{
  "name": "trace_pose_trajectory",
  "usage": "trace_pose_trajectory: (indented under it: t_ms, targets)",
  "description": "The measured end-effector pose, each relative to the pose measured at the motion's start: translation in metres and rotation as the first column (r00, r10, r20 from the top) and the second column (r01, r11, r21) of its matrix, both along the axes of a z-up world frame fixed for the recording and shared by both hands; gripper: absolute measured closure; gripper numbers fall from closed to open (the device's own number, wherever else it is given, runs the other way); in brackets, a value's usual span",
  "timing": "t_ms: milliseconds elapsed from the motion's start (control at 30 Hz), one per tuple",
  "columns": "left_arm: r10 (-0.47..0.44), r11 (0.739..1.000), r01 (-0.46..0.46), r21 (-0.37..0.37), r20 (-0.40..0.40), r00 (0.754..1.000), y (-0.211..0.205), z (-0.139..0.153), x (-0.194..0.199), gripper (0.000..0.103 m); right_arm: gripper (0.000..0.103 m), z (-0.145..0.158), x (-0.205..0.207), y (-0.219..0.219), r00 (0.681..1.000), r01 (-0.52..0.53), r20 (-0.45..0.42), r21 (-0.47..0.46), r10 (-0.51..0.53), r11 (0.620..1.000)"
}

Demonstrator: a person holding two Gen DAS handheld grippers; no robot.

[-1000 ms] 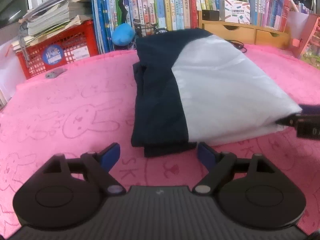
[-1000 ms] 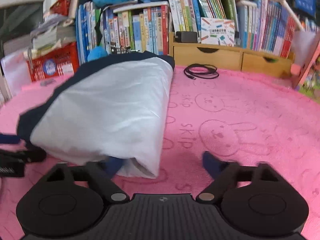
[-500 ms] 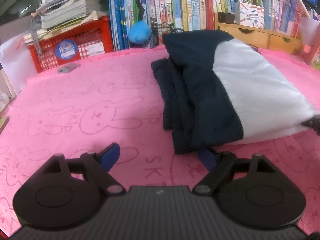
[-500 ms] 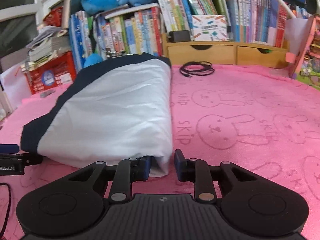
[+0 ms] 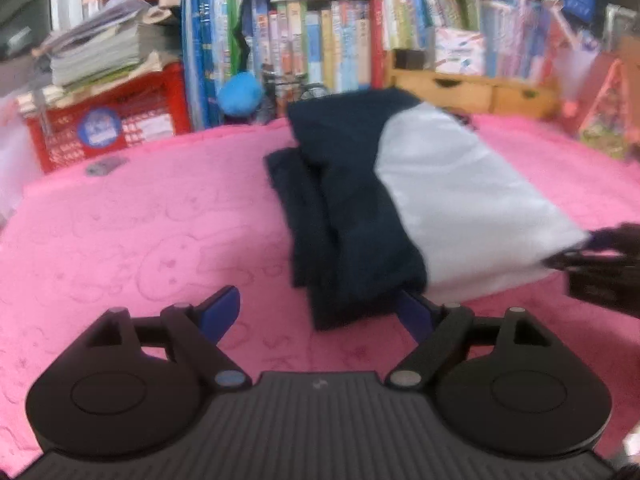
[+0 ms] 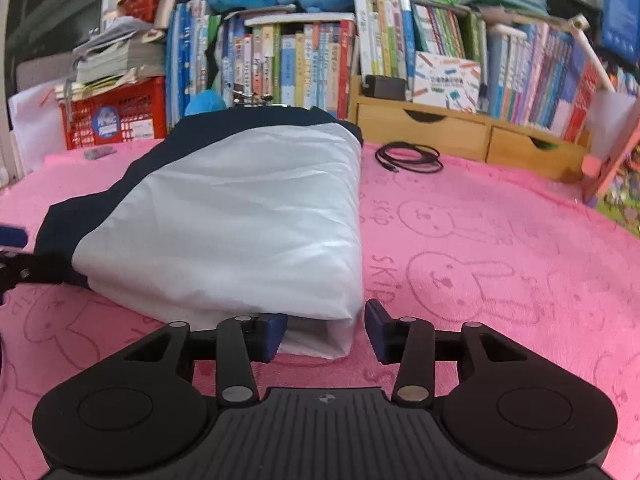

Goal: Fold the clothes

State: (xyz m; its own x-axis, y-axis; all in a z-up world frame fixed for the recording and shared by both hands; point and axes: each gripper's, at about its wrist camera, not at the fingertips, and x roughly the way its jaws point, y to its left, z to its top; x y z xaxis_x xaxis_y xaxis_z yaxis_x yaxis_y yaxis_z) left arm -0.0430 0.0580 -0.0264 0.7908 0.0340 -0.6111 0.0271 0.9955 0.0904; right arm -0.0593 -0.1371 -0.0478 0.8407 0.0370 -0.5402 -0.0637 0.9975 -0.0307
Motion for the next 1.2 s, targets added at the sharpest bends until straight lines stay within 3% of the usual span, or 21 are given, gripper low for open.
trace_pose_trajectory:
  t_ms: [133,333,433,500,700,833,1000,1200]
  targets:
    - [0.129,0.992,-0.128,0.019,-0.015,0.992,0.02,-0.003,0.008,0.018,0.055,0.0,-0.003,0.001,1.0,-0.013,0.014,-0.008,0.013,1.0]
    - [0.123,0.992,-0.124,-0.015,-0.038,0.992,0.023,0.0,0.003,0.018,0.048,-0.002,0.0,0.002,1.0,-0.031,-0.003,-0.016,0.031,0.999]
    - [0.112,0.994,-0.112,-0.005,-0.038,0.993,0.017,0.001,0.002,0.018,0.033,-0.002,-0.004,0.005,0.998,-0.069,0.003,-0.041,0.069,0.997]
    - [0.108,0.994,-0.109,-0.012,-0.032,0.994,0.017,0.004,0.0,0.018,0.017,-0.002,-0.008,0.005,0.992,-0.122,0.005,-0.052,0.122,0.991]
    - [0.08,0.996,-0.08,-0.029,-0.029,0.996,0.011,0.01,-0.001,0.017,0.0,-0.005,-0.014,0.014,0.973,-0.23,-0.015,-0.084,0.23,0.969]
    - [0.03,0.997,-0.032,-0.074,-0.036,0.999,0.008,0.011,-0.002,0.003,0.0,-0.006,-0.011,0.018,0.969,-0.246,-0.03,-0.085,0.244,0.966]
    - [-0.012,0.995,0.008,-0.1,-0.041,0.999,0.0,0.012,-0.001,0.0,0.0,-0.008,0.002,0.002,0.965,-0.241,-0.093,0.062,0.246,0.968]
    - [-0.01,0.998,0.003,-0.062,-0.117,0.993,-0.012,-0.004,0.009,0.0,0.0,-0.008,0.005,0.002,0.964,-0.245,-0.093,0.054,0.249,0.968]
